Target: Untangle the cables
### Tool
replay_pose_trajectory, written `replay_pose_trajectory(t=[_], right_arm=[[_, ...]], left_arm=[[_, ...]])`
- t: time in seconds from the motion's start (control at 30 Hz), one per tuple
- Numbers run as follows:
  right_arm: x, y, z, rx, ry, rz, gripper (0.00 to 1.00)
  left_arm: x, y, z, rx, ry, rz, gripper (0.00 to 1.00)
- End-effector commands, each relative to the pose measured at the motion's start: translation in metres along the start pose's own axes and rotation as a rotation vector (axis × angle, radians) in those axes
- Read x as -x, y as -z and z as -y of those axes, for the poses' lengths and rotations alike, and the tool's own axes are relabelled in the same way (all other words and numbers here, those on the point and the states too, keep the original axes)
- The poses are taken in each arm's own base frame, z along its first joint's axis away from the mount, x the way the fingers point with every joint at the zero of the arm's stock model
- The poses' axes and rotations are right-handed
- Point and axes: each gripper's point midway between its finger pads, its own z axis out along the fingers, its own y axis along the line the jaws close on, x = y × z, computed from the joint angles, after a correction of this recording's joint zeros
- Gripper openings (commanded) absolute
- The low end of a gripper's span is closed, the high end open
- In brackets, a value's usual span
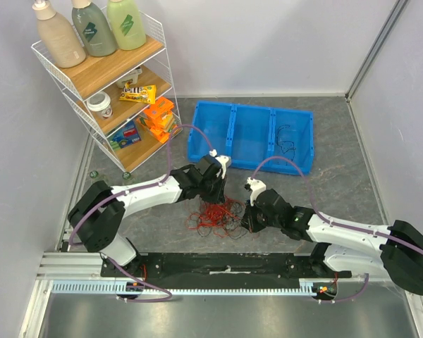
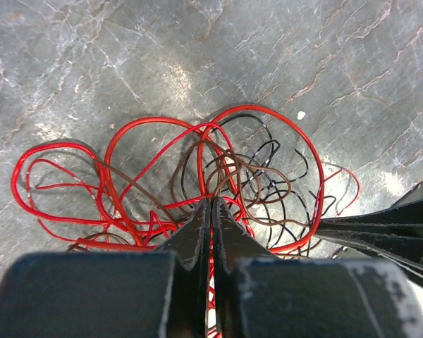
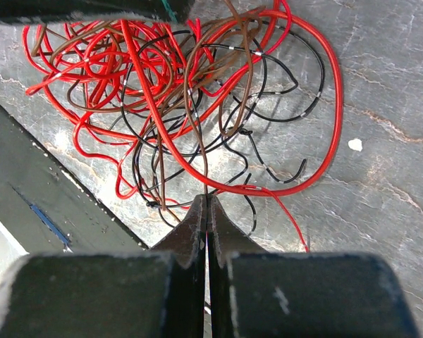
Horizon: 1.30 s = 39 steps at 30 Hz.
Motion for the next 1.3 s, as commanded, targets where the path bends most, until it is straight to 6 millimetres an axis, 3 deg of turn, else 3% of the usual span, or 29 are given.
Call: replay_pose_trajectory(t=[0.0,0.13,0.17,0.27,0.3,0.33,0.43,0.57,0.63,0.77,0.83,0.97,1.03,1.2,1.27], right_arm=[[0.01,0.002,0.001,-0.02,-0.003,0.039,0.0],[0.008,0.011,0.04,-0.222,-0.068,0.089,0.0],[0.007,0.015,0.05,-0.276,-0.093,0.102,0.0],[0.008,0.026,0.067,-0.365,-0.144,0.152,0.0],[0.01,0.03,0.069,-0.374,-0.156,0.173,0.0],[0.011,0.032,0.069,-0.373,-0.163,0.184,0.0],[0.017,0.043,0.075,-0.399,-0.189,0.237,0.0],[0.027,0.052,0.069,-0.362,-0.172,0.282,0.0],[0.029,0.053,0.066,-0.35,-0.151,0.283,0.0],[0.028,0.05,0.062,-0.333,-0.113,0.259,0.0],[0.027,0.045,0.058,-0.315,-0.103,0.239,0.0],[0.027,0.037,0.05,-0.276,-0.099,0.221,0.0],[0.026,0.035,0.047,-0.262,-0.096,0.214,0.0],[0.03,0.035,0.042,-0.242,-0.083,0.212,0.0],[0.03,0.035,0.041,-0.239,-0.079,0.211,0.0]], left_arm=[[0.046,0.035,0.018,-0.038,-0.048,0.167,0.02],[0.058,0.08,0.038,-0.117,-0.062,0.256,0.02],[0.059,0.089,0.038,-0.117,-0.059,0.264,0.07],[0.051,0.106,0.027,-0.057,-0.016,0.265,0.6],[0.043,0.108,0.021,-0.041,-0.003,0.252,0.83],[0.035,0.107,0.016,-0.026,0.011,0.237,0.92],[0.005,0.104,0.0,0.002,0.061,0.206,0.9],[-0.028,0.096,-0.017,0.036,0.156,0.175,0.77],[-0.038,0.093,-0.035,0.104,0.217,0.194,0.74],[-0.045,0.095,-0.068,0.241,0.304,0.267,0.93],[-0.037,0.096,-0.075,0.266,0.329,0.295,0.95],[-0.027,0.087,-0.097,0.372,0.422,0.292,0.94],[-0.026,0.077,-0.112,0.415,0.49,0.276,0.86],[-0.021,0.046,-0.112,0.336,0.535,0.184,0.42],[-0.014,0.046,-0.109,0.329,0.504,0.169,0.02]])
